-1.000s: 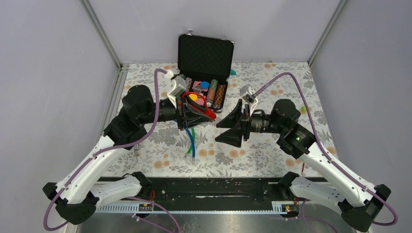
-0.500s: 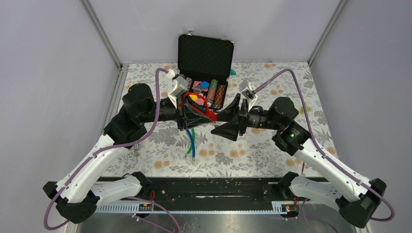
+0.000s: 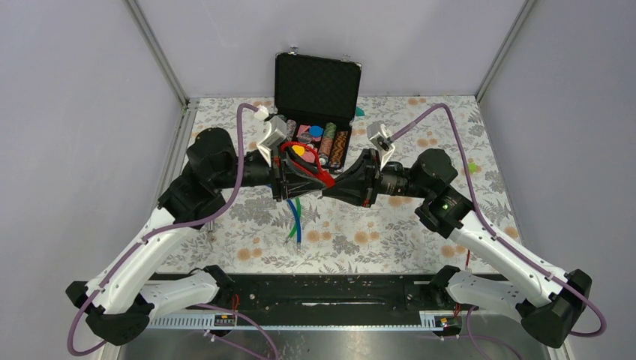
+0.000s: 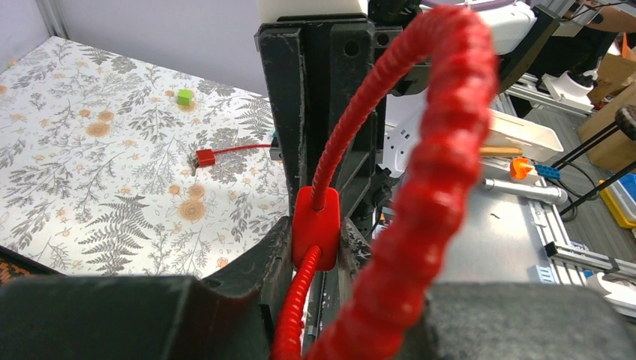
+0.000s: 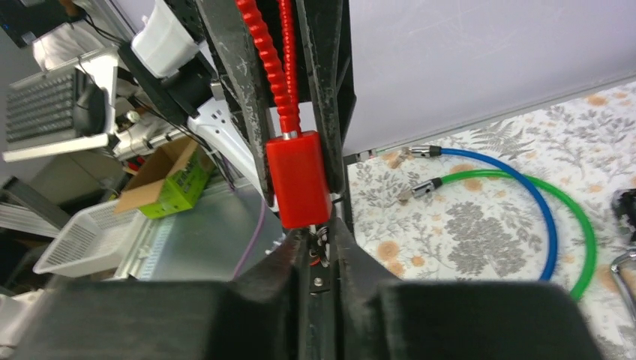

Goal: Lock with the key
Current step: Lock the lock.

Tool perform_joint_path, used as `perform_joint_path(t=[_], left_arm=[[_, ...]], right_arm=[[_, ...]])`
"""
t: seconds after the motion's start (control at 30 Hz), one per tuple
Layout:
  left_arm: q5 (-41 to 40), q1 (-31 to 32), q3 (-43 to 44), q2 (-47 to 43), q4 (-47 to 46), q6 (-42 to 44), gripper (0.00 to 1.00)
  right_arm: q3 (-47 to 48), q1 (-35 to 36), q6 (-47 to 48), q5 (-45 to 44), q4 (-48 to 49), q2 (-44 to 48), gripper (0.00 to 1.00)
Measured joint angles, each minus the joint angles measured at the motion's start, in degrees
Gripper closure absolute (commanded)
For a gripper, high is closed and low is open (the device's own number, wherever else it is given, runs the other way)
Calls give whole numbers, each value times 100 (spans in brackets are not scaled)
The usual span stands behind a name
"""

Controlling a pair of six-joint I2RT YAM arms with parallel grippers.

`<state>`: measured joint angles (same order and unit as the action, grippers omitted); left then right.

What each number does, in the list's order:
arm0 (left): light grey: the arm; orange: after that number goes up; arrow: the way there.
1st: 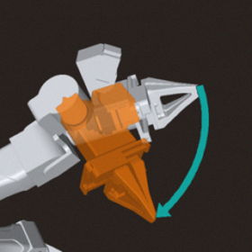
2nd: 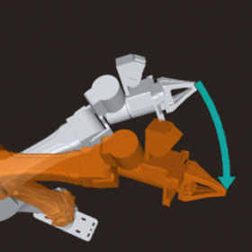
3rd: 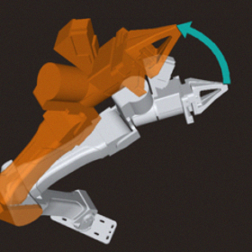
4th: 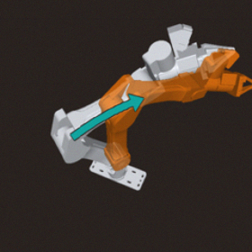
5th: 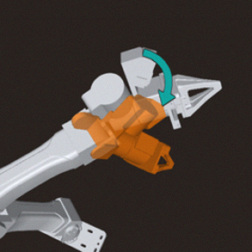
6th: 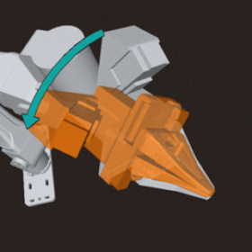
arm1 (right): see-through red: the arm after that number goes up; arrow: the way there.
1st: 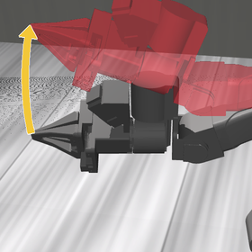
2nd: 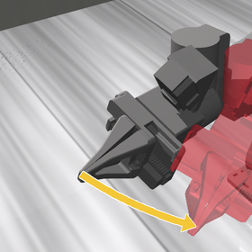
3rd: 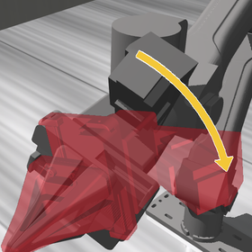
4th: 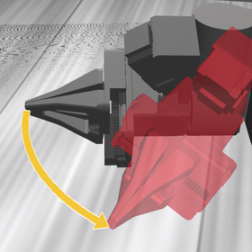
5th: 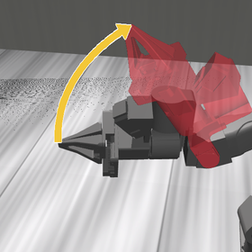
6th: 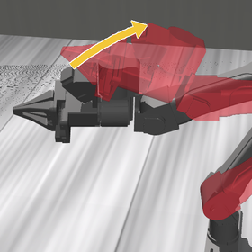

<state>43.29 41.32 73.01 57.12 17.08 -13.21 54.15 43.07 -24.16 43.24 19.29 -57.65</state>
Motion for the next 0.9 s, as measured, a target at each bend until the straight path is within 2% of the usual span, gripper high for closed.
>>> perform_joint_path(t=[0.03,0.2,0.37,0.63,0.73,0.77,0.83,0.9], left_arm=[[-13,-11,2,0,-2,-13,100],[-28,-15,2,0,-76,-101,100],[-59,-22,-15,0,-260,-286,100],[-66,-46,-131,-2,-763,-634,100],[-66,-55,-131,-2,-798,-675,100],[-66,-55,-131,-2,-802,-680,100],[-72,-55,-131,-4,-804,-678,100],[-96,-57,-131,-4,-800,-680,100]], right_arm=[[2,11,-4,2,37,0,100],[7,22,-120,-57,94,4,100],[-2,22,-332,-142,254,13,82],[-101,22,-798,-304,820,-28,77],[-153,22,-918,-313,986,-44,78],[-162,22,-935,-315,1012,-44,82],[-177,22,-955,-313,1049,-44,99],[-190,22,-955,-321,1078,-42,100]])
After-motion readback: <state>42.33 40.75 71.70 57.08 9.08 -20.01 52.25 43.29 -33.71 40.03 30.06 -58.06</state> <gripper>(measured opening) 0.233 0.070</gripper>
